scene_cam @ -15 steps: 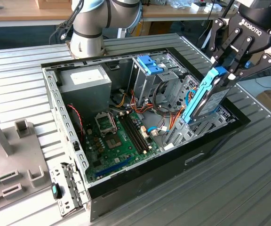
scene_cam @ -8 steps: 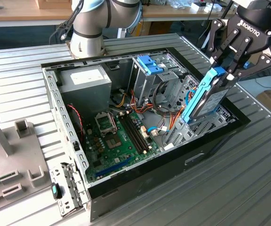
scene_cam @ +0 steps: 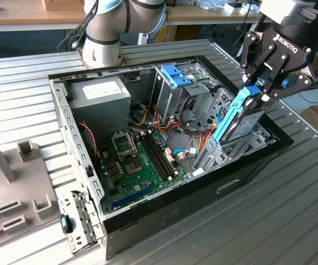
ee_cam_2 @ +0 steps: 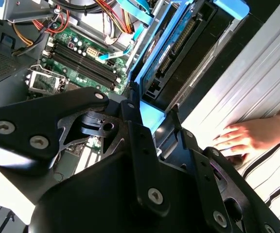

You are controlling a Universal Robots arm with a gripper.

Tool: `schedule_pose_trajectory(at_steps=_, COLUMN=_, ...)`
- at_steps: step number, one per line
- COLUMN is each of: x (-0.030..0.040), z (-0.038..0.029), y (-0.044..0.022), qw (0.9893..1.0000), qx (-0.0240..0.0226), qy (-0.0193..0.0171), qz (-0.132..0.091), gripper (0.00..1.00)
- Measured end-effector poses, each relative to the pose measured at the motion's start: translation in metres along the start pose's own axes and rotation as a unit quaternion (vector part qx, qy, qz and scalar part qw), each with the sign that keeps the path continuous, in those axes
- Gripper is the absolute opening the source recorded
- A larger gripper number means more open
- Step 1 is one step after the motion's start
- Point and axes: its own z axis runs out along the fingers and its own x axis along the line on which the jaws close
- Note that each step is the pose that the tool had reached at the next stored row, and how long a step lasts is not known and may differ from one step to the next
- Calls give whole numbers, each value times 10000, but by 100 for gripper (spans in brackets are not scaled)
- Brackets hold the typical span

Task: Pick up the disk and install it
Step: 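Insert the disk into the insertion slot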

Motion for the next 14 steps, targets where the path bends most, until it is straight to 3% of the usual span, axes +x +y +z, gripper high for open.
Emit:
schedule_pose_trajectory(at_steps=4, x=1, z=31, y=0, qw=10000, qx=0, qy=-2, qz=0, gripper=36)
schedule_pose_trajectory(at_steps=6, x=3, z=121, y=-3, qw=10000, qx=0, qy=-2, qz=0, gripper=36)
schedule_pose_trajectory(at_steps=12, x=8, z=297, y=-6, qw=10000, qx=0, qy=-1, qz=0, gripper=36)
schedule_pose_trajectory(at_steps=14, x=11, z=394, y=-7, qw=10000, qx=0, qy=-1, qz=0, gripper=36)
